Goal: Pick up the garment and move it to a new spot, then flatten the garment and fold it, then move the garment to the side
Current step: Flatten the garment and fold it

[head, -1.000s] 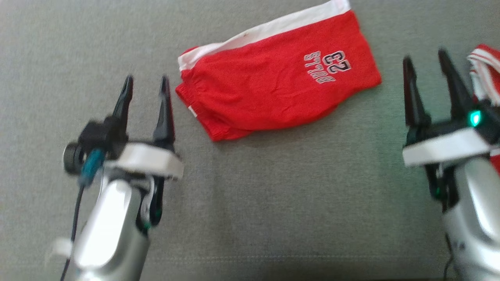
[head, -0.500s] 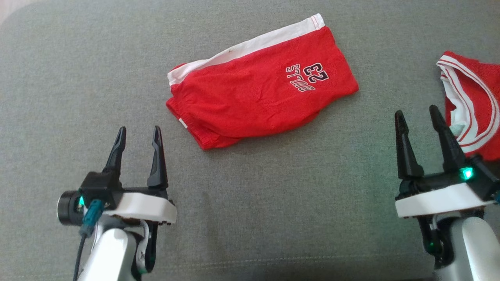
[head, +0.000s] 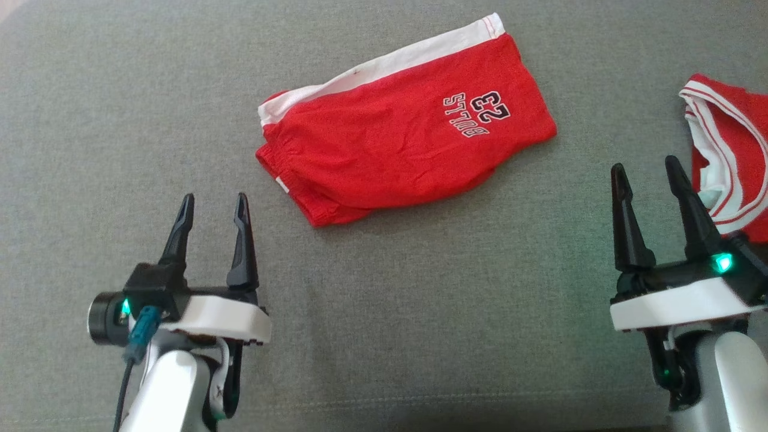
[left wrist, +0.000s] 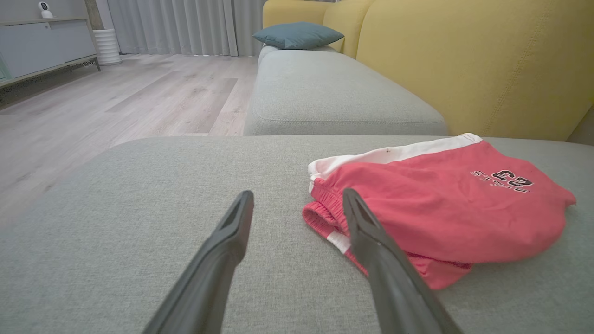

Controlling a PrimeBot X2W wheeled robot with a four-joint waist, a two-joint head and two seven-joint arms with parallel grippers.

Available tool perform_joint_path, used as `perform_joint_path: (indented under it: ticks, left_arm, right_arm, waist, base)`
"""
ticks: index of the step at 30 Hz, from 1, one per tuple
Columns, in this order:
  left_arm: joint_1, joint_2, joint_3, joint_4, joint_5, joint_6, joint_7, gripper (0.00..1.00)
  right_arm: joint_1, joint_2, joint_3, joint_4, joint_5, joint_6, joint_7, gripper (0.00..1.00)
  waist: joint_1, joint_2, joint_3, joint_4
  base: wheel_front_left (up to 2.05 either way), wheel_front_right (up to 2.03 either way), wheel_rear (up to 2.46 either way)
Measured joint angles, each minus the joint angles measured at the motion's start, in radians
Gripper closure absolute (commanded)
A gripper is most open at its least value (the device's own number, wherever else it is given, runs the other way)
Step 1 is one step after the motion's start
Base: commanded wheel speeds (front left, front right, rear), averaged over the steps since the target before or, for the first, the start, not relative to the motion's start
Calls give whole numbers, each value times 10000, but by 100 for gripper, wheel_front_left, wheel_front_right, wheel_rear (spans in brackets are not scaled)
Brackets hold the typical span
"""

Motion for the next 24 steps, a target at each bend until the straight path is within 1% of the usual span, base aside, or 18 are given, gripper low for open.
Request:
perform_joint_path:
  ticks: [4, 9, 12, 16, 19, 24]
  left_arm:
    - [-128, -6, 2, -10, 54, -2, 0, 0]
    - [-433, -77, -13, -155, 182, -21, 0, 0]
    - [-926, -157, -63, -217, 230, -92, 0, 0]
    - [-1556, -295, -234, -240, 337, -194, 0, 0]
    - [-1786, -468, -267, -240, 387, -282, 0, 0]
    - [-1839, -546, -263, -180, 387, -366, 0, 0]
  right_arm:
    - [-25, -23, -38, 19, 0, 0, 136, 0]
    - [-329, -295, -90, 407, 4, 0, 500, 0]
    - [-1189, -660, 50, 1003, 148, 0, 957, 0]
    - [-2824, -1229, 531, 1944, 508, 0, 1653, 0]
    - [-3832, -1524, 959, 2675, 884, 0, 2401, 0]
    - [-4893, -1613, 1358, 3808, 1325, 0, 3873, 0]
  waist:
    - [0, 0, 155, 31]
    - [0, 0, 514, 113]
    - [0, 0, 908, 212]
    - [0, 0, 1468, 430]
    - [1, 0, 1817, 653]
    - [0, 0, 2165, 1014]
  base:
    - [0, 0, 0]
    - [0, 0, 0]
    - [0, 0, 0]
    - [0, 0, 0]
    - [0, 0, 0]
    - [0, 0, 0]
